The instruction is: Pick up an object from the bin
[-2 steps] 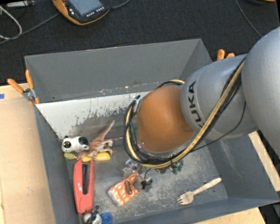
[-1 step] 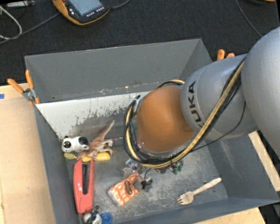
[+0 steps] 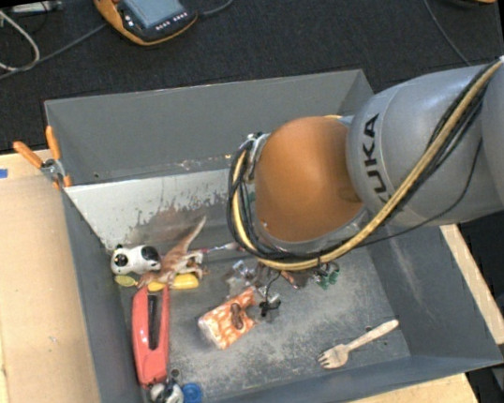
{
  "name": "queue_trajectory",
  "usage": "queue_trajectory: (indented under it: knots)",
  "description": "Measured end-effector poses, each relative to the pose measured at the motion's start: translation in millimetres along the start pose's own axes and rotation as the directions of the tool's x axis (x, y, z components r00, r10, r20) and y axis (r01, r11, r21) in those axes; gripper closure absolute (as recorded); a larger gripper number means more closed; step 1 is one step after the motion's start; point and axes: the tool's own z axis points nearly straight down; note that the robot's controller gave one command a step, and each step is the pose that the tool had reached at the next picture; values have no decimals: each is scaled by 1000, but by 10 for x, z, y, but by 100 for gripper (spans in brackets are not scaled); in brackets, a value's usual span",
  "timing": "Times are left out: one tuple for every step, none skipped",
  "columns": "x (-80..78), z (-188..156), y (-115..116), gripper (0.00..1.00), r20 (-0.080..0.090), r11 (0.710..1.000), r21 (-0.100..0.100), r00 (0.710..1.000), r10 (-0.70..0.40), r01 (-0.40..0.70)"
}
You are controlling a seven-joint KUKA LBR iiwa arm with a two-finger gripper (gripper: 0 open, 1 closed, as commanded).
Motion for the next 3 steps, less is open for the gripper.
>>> queue_trajectory:
  knots:
    - [182, -668, 67, 100, -5, 1000, -3, 1000, -31, 31]
    - [228, -437, -36, 100, 9, 976, 6, 976, -217, 217]
    - [-79, 324, -24, 100, 9, 970, 5, 970, -243, 243]
